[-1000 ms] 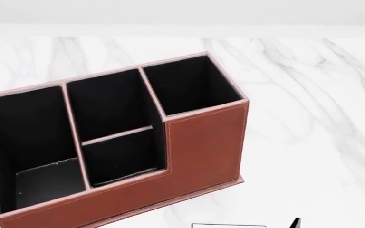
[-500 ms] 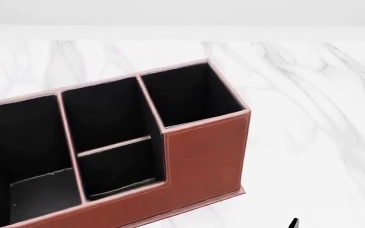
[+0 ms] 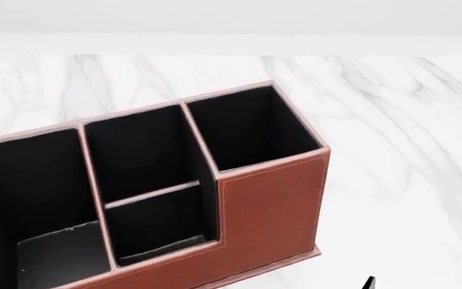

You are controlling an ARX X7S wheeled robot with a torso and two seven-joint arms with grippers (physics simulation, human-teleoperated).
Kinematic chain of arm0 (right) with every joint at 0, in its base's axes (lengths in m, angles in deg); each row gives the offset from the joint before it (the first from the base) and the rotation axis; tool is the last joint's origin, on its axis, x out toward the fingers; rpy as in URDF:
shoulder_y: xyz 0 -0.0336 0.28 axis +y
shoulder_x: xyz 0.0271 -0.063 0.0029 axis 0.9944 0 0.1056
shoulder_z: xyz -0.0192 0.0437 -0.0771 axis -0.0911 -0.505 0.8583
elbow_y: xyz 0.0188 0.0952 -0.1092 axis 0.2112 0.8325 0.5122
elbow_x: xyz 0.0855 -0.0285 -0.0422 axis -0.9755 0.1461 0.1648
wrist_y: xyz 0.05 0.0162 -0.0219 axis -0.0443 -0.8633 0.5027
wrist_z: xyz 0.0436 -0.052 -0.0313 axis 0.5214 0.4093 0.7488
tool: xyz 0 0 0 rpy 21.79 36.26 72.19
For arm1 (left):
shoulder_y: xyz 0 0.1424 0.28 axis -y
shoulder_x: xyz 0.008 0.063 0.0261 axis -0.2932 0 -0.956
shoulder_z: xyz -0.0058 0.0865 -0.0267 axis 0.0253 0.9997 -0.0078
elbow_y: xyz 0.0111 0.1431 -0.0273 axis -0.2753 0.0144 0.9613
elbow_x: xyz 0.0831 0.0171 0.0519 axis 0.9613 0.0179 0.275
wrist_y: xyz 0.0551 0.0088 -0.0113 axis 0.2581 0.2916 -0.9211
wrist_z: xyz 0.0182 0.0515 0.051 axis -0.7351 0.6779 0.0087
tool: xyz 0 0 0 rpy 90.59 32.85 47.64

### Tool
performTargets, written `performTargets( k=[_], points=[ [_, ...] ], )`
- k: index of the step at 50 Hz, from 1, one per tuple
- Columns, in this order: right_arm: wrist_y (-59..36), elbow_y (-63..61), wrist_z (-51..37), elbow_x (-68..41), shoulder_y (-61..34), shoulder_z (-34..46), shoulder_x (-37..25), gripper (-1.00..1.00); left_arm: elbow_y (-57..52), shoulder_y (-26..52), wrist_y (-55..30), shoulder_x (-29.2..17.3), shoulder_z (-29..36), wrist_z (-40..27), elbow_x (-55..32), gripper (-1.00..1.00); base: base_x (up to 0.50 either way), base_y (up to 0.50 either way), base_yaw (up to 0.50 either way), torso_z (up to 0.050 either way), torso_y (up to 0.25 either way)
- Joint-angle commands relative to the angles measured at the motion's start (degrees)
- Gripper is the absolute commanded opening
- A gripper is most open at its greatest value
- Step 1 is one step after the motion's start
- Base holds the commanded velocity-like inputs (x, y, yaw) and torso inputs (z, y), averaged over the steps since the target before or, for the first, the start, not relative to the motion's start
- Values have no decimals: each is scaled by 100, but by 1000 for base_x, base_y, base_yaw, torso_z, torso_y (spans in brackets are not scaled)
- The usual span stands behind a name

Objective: Pick up the book and place it in the back compartment of the caddy.

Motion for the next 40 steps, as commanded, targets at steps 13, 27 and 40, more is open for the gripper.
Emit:
performTargets(
  k=[13,27,40],
  points=[
    [-68,-9,-166,354,5,-55,57,100,23,-7,35,-21,32,-30,9,100,0,38,0,0,0],
    [108,52,-125,152,2,27,-15,100,6,-2,20,-37,48,-59,16,100,0,83,0,0,0],
    [78,44,-152,110,-11,51,-46,100,-16,-2,-24,-56,67,-90,23,100,0,0,0,0,0]
  ],
)
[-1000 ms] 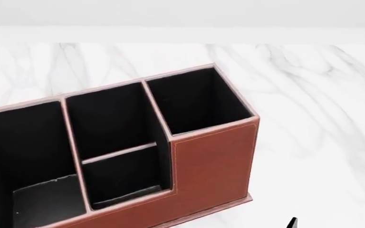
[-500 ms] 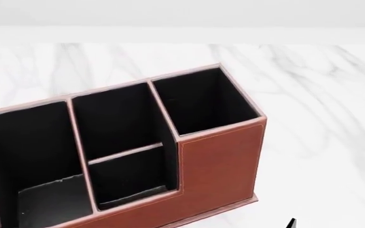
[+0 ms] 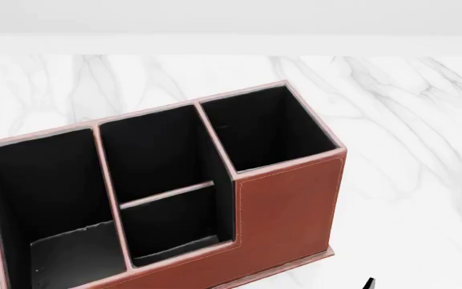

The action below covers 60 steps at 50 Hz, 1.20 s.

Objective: Pick up the book and place it in the back compartment of the caddy.

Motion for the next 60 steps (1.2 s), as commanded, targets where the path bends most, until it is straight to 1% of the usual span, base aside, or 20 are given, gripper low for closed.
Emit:
performTargets(
  k=[1,11,16,26,38,40,41,42,44,45,50,52,54,60],
  points=[
    [-38,-13,-20,-34,-7,26,-31,100,-26,-6,-27,-17,13,-28,2,100,0,0,0,0,0],
    [-115,-28,-61,9,-18,36,-33,100,-43,-4,-34,-22,17,-57,11,100,-103,0,0,0,0],
    [150,2,-65,-100,23,34,-44,100,-53,-16,-21,-29,27,-60,20,100,-67,0,0,0,0],
    [338,56,-48,-159,20,66,-73,100,-13,20,-43,-53,49,-56,-9,100,0,0,0,0,0],
    [294,-6,-58,-178,44,56,-148,100,-13,79,-193,-181,-27,-89,-51,100,0,0,0,0,0],
    [285,0,-59,-189,36,59,-155,100,32,195,-361,-259,-82,-108,25,100,0,0,0,0,0],
    [278,5,-61,-188,31,61,-156,100,-2,230,-476,-343,-32,-36,-111,100,0,0,0,0,0],
    [273,3,-64,-186,31,62,-156,100,-73,276,-592,-526,106,203,-546,100,0,0,0,0,0],
    [267,-12,-70,-182,37,62,-159,100,-71,380,-765,-633,143,268,-679,100,0,0,0,0,0],
    [243,-14,-69,-191,30,63,-170,100,-50,538,-985,-763,222,411,-976,100,0,0,0,0,0],
    [232,-18,-79,-243,23,45,-199,100,214,981,-1359,-908,294,599,-1304,100,0,0,0,0,0],
    [239,-14,-84,-247,20,44,-202,100,235,1041,-1427,-964,335,685,-1378,100,0,0,0,0,0],
    [236,-10,-82,-255,19,51,-209,100,375,1266,-1645,-1093,456,956,-1623,100,0,0,0,0,0],
    [217,13,-85,-264,-7,70,-213,100,820,1760,-2069,-1232,604,1291,-1860,100,0,0,0,0,0]
  ],
)
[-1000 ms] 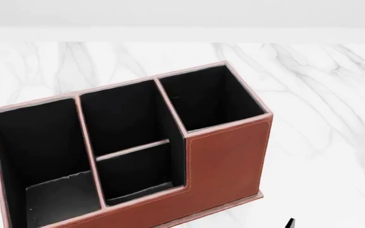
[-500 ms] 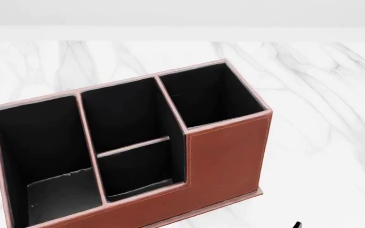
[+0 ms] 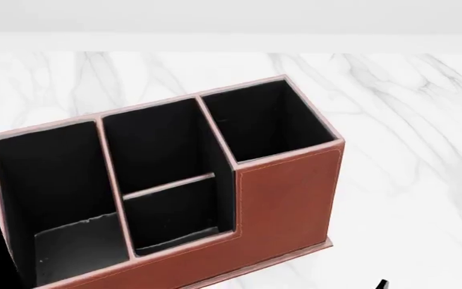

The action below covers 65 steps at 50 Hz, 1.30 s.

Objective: Pick up the book and place it in the back compartment of the caddy.

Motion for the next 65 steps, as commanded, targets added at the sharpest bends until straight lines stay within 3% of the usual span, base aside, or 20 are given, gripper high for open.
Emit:
performTargets(
  k=[1,14,29,53,65],
  points=[
    [-22,16,-11,-33,-26,15,-27,100,568,792,-756,-364,286,640,-612,100,0,0,0,0,0],
    [-2,71,24,-20,-61,107,-39,100,1127,1365,-1117,-751,984,2551,-1167,100,0,0,0,0,0],
    [47,44,22,-8,-38,143,-65,100,1788,1708,-1108,-665,1160,3165,-1171,100,0,0,0,0,0],
    [40,184,29,-3,-125,222,-81,100,1778,1805,-1664,-1025,1835,4651,-1506,100,0,0,0,0,0],
    [-9,255,20,9,-195,254,-77,100,1718,1818,-1772,-1011,2033,4828,-1440,100,0,0,0,0,0]
  ],
)
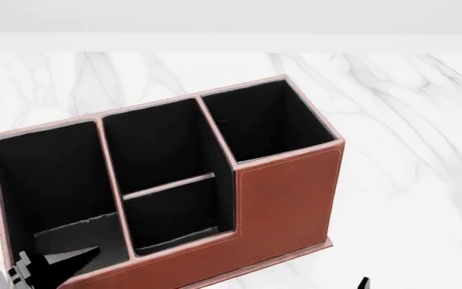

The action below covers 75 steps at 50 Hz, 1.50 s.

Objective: Pick up the book and place it in the back compartment of the caddy.

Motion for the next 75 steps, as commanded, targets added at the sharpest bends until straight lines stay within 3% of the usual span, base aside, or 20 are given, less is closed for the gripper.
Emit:
performTargets(
  k=[1,48,75],
  points=[
    [-39,40,-9,-8,-45,26,-10,100,-113,4,-140,-33,256,290,51,100,0,0,0,0,0],
    [7,48,-76,12,-43,67,-61,100,-51,515,-634,586,1046,530,597,100,0,0,0,0,0],
    [10,41,-107,4,-42,101,-94,100,858,894,-692,1231,1285,859,669,100,0,0,0,0,0]
  ],
)
